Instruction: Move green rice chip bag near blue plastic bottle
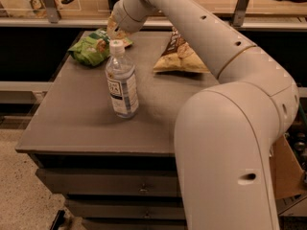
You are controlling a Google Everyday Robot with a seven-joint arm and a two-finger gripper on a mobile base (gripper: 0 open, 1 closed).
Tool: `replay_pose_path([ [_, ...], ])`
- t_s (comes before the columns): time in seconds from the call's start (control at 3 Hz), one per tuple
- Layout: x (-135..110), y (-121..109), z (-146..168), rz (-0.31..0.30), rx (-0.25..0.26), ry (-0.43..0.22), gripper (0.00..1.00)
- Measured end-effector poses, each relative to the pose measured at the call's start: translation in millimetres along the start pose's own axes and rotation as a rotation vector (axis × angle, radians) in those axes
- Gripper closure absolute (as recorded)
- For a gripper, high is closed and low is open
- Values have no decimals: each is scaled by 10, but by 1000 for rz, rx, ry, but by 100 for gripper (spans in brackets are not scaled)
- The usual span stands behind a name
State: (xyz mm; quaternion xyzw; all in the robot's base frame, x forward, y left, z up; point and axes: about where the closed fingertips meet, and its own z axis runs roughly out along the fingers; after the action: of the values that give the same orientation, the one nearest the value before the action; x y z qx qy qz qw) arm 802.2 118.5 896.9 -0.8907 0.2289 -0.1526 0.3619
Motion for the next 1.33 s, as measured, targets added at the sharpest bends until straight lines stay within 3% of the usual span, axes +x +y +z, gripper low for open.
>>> replay_pose_path([
  [0.33, 135, 125, -208, 42, 14, 64, 100],
  [0.67, 93, 165, -255, 68, 59, 84, 100],
  [1.33, -167, 96, -146, 88, 211, 22, 100],
])
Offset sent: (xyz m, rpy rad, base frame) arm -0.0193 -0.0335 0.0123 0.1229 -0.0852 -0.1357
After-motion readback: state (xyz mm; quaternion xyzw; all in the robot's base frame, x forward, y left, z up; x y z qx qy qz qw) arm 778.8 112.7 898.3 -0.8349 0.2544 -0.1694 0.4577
